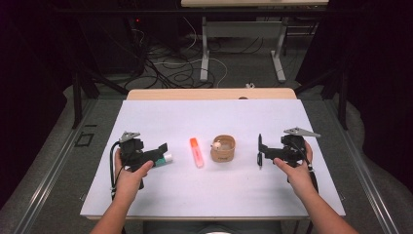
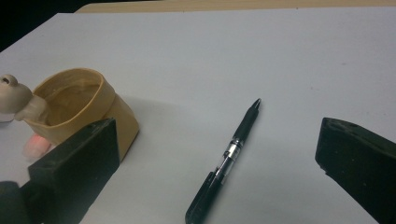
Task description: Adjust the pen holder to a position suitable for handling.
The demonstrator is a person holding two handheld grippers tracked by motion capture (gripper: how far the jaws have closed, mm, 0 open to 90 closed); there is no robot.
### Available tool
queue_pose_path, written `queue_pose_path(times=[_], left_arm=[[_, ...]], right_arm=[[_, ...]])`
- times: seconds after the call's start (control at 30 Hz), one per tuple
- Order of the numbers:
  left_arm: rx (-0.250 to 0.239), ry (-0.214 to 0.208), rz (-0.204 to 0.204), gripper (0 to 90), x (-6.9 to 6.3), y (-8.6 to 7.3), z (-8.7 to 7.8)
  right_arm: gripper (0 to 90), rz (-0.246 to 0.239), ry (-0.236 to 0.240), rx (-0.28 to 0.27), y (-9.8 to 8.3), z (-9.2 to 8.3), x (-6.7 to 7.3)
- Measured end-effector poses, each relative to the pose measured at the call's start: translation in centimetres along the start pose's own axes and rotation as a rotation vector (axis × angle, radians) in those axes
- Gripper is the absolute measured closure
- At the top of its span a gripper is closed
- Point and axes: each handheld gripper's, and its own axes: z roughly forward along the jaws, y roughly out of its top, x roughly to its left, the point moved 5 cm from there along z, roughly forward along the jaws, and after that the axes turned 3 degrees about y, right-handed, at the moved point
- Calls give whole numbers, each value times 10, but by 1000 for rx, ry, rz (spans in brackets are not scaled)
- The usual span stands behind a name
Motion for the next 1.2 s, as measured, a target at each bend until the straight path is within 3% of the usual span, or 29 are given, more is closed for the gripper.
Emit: queue_pose_path(times=[0.1, 0.27, 0.47, 0.6, 0.83, 1.0, 1.13, 1.2], left_arm=[[-3, 2, 10, 78, -5, 3, -1], [0, -10, -7, 157, -12, 10, 0], [-10, -37, -33, 159, -25, 21, 0], [-18, -34, -39, 160, -34, 27, 4], [17, -53, -59, 187, -45, 36, 10], [14, -36, -66, 202, -48, 43, 14], [50, -53, -106, 249, -53, 46, 20], [64, -55, -103, 269, -55, 47, 23]], right_arm=[[0, -6, 8, 5, 0, 0, 0], [0, -9, 21, 11, -1, -1, 1], [0, 8, 18, 8, -2, -3, 1], [0, 13, 17, 2, -1, -4, 1], [2, 10, 7, 7, -2, -2, -1], [16, 20, 3, 12, -3, -2, -4], [26, 34, -2, 10, -3, -3, -6], [28, 43, -1, 13, -3, -3, -7]])
